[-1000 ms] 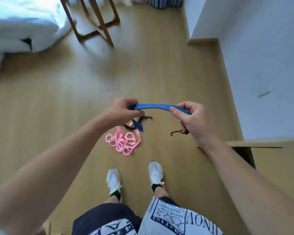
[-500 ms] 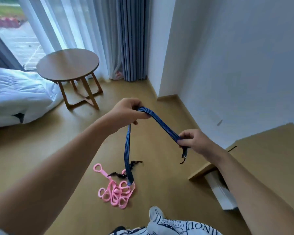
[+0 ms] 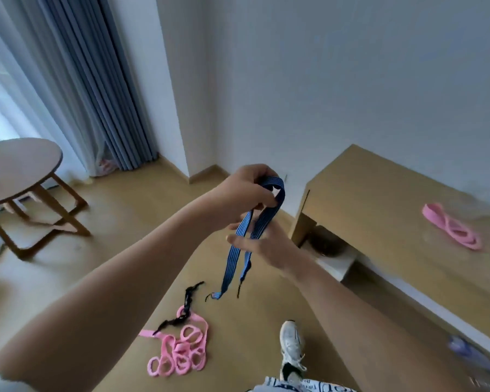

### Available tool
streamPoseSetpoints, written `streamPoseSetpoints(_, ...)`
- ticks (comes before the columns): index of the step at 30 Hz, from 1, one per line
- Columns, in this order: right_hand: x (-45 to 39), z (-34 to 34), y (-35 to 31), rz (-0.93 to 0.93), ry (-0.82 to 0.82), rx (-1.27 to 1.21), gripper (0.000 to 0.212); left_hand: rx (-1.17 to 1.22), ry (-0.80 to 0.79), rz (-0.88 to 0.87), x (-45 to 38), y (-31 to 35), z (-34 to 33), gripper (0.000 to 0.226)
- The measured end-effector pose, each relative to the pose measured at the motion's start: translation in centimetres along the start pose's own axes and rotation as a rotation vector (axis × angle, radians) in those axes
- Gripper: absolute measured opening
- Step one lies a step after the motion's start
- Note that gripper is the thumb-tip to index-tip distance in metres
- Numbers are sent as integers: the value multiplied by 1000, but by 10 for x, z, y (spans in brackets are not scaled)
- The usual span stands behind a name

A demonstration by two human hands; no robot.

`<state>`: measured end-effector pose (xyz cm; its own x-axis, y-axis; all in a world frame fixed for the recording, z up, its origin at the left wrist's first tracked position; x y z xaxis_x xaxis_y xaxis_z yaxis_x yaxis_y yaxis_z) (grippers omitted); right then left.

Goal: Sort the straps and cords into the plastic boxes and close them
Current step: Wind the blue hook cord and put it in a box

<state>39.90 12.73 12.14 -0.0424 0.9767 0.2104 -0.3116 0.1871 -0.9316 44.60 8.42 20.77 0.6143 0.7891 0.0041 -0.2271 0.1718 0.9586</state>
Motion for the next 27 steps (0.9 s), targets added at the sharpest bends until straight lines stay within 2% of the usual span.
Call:
streamPoseSetpoints(1,10,5,7,-8,36,2,15,37,-36,-16,0,5,-12,24)
streamPoseSetpoints(2,19,12,17,-36,77,1,14,50,-56,-34,0,10,-21,21)
streamPoseSetpoints(5,49,45,55,-176,184,-14,32,-58,10,-41,-9,10,-29,29)
streamPoseSetpoints(7,72,72,72,-234,256,-17,30,-137,67,-1,-16,-2,-37,32)
streamPoseSetpoints(9,98,101,78,-256,349,-56,26,-206,47,41,-20,-18,-59,45)
streamPoseSetpoints(12,134,144,75,-227,496,-211,27,-129,-155,125,-16,-47,-114,93)
streamPoseSetpoints(14,162,174,72,-196,580,-420,22,-34,-412,108,-4,-53,-169,118)
streamPoseSetpoints(15,176,188,72,-174,602,-522,20,-27,-547,88,6,-54,-201,123)
streamPoseSetpoints(16,191,201,72,-153,611,-608,18,-45,-666,73,17,-56,-233,119)
streamPoseSetpoints(18,222,225,76,-124,605,-761,19,-115,-840,57,41,-63,-299,96)
streamPoseSetpoints(21,276,266,97,-128,665,-854,22,-279,-982,53,75,-77,-386,41)
streamPoseSetpoints(23,321,299,119,-172,789,-734,30,-297,-957,52,82,-79,-425,18)
streamPoseSetpoints(27,418,352,174,-361,1043,-382,38,-123,-804,165,68,-57,-469,15)
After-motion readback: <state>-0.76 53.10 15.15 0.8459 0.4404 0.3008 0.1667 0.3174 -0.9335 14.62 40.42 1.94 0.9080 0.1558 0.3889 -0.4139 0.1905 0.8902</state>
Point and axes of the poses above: each hand's wrist, its own x-axis away from the middle knuckle, its own z-axis out of the back of the hand, y = z × x, the point moved 9 cm from there along -x, towards the middle knuckle, and after that the axes turned 8 degrees about -z, right-handed, at the moved point
